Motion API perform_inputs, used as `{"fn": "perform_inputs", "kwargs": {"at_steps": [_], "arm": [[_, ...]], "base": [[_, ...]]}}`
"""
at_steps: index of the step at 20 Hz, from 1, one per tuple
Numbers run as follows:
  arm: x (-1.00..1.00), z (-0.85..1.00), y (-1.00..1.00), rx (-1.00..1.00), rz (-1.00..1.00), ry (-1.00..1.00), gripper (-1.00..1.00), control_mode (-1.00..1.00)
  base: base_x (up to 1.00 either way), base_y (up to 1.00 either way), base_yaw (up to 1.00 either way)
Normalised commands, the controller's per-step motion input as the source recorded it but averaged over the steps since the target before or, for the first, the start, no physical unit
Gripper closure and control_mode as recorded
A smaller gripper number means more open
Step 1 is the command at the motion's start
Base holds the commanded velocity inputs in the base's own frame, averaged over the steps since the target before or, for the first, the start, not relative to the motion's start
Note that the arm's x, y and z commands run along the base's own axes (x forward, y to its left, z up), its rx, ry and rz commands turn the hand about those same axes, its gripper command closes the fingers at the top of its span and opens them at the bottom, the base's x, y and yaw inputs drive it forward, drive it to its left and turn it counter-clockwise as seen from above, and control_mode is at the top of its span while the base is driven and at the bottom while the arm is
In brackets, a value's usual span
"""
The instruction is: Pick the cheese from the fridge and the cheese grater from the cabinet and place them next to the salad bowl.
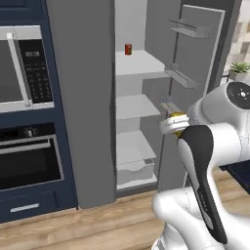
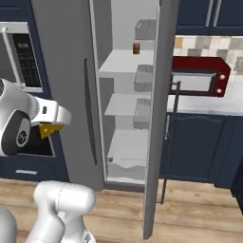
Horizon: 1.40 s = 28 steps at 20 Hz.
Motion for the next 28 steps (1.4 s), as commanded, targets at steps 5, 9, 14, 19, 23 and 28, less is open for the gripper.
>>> {"fn": "perform_inputs", "kwargs": {"at_steps": [5,9,14,19,23,28], "arm": [[0.0,0.0,0.0,0.0,0.0,0.0,1.0,1.0],[0.0,0.0,0.0,0.0,0.0,0.0,1.0,1.0],[0.0,0.0,0.0,0.0,0.0,0.0,1.0,1.0],[0.0,0.0,0.0,0.0,0.0,0.0,1.0,1.0],[0.0,0.0,0.0,0.0,0.0,0.0,1.0,1.0],[0.0,0.0,0.0,0.0,0.0,0.0,1.0,1.0]], "base": [[-0.25,0.39,-0.56],[-0.23,0.34,-0.63],[-0.2,0.26,-0.7],[-0.11,0.12,-0.87],[-0.04,0.08,-0.94],[-0.03,0.1,-0.94]]}}
